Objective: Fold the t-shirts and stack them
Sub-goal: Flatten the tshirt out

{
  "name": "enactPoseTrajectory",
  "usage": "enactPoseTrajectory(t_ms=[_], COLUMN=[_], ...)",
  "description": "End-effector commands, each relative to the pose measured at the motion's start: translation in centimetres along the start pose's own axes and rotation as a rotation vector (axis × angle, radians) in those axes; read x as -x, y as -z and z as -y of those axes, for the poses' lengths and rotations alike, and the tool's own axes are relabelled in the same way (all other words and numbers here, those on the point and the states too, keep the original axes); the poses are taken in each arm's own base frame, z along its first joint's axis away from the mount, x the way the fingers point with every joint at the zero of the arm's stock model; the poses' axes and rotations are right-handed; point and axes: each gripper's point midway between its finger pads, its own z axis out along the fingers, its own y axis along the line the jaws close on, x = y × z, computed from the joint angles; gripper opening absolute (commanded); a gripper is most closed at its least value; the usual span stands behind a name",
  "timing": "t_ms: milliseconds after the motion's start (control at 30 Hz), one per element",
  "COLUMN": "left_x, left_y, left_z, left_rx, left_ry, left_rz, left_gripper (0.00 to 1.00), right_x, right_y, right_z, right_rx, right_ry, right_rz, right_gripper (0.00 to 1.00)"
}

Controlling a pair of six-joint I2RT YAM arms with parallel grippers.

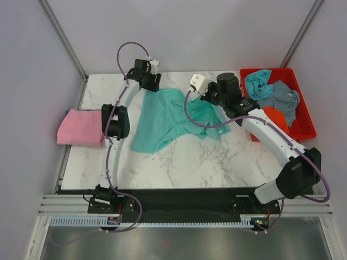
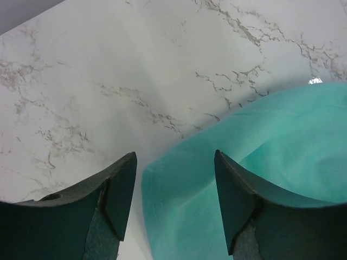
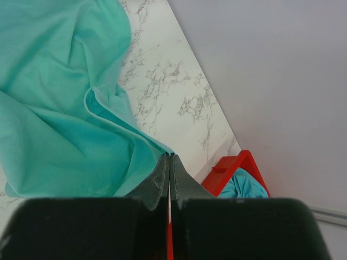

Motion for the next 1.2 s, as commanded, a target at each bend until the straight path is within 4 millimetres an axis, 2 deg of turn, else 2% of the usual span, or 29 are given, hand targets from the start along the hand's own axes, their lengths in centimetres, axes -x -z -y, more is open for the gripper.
enactPoseTrajectory(t_ms=[0,133,233,333,367,433,467,500,533,600,667,700,767,800,900,933,967,1000,1067,1100,1133,1167], left_x=[1.5,0.5,-0.6,-1.2,-1.2,-0.9,-0.8,-0.6,-0.1,1.2,2.8,5.1,7.7,10.6,14.3,16.4,17.1,18.2,18.8,18.3,19.0,19.0], left_y=[1.4,2.1,2.2,2.2,2.1,2.1,2.1,2.0,2.1,2.8,4.0,6.0,8.5,11.7,16.7,20.3,22.0,25.1,27.9,28.7,31.6,32.9], left_z=[0.3,-0.3,-0.5,-0.1,0.2,0.3,0.1,-0.2,-0.5,-1.5,-1.3,-1.1,0.1,0.5,1.7,2.1,2.2,2.6,2.6,2.7,3.1,3.3], left_rx=[-0.076,-0.073,-0.085,-0.117,-0.132,-0.132,-0.125,-0.111,-0.088,-0.031,-0.03,-0.028,-0.041,-0.035,-0.034,-0.022,-0.011,0.0,0.029,0.036,0.047,0.052], left_ry=[-0.003,0.028,0.05,0.044,0.036,0.027,0.026,0.03,0.034,0.051,0.048,0.036,0.036,0.03,0.06,0.054,0.062,0.051,0.038,0.034,0.002,-0.011], left_rz=[0.031,-0.003,-0.031,-0.044,-0.042,-0.034,-0.03,-0.023,-0.013,0.013,0.044,0.09,0.143,0.207,0.297,0.358,0.382,0.424,0.455,0.448,0.488,0.498], left_gripper=[0.66,0.71,0.69,0.59,0.49,0.41,0.28,0.21,0.09,0.07,0.06,0.06,0.02,0.02,0.02,0.02,0.02,0.02,0.02,0.02,0.02,0.02], right_x=[1.8,2.0,1.9,1.7,1.8,1.7,1.7,1.8,1.7,1.6,1.4,1.6,1.3,1.5,1.0,0.6,0.3,0.0,-0.6,-0.5,-0.1,0.2], right_y=[-0.1,-0.2,-0.3,-0.4,-0.4,-0.5,-0.5,-0.5,-0.5,-0.4,-0.1,0.1,0.6,0.8,1.4,1.9,2.2,3.2,3.4,3.9,4.9,5.4], right_z=[1.7,1.8,1.8,1.6,1.5,1.5,1.6,1.6,1.6,1.8,2.4,3.0,4.9,5.8,9.8,12.6,13.9,16.1,17.5,18.1,19.1,19.5], right_rx=[-0.048,-0.053,-0.055,-0.048,-0.045,-0.045,-0.047,-0.051,-0.051,-0.058,-0.091,-0.123,-0.195,-0.231,-0.332,-0.39,-0.412,-0.439,-0.451,-0.459,-0.485,-0.495], right_ry=[-0.016,-0.012,-0.014,-0.017,-0.015,-0.016,-0.017,-0.017,-0.016,-0.011,-0.01,-0.013,-0.025,-0.044,-0.167,-0.23,-0.28,-0.368,-0.416,-0.42,-0.42,-0.42], right_rz=[0.038,0.04,0.038,0.036,0.037,0.037,0.037,0.038,0.036,0.033,0.018,0.021,0.005,0.014,0.017,0.019,0.022,0.04,0.046,0.056,0.074,0.082], right_gripper=[0.0,0.0,0.0,0.0,0.0,0.0,0.0,0.0,0.0,0.0,0.0,0.0,0.0,0.0,0.0,0.0,0.0,0.0,0.0,0.0,0.0,0.0])
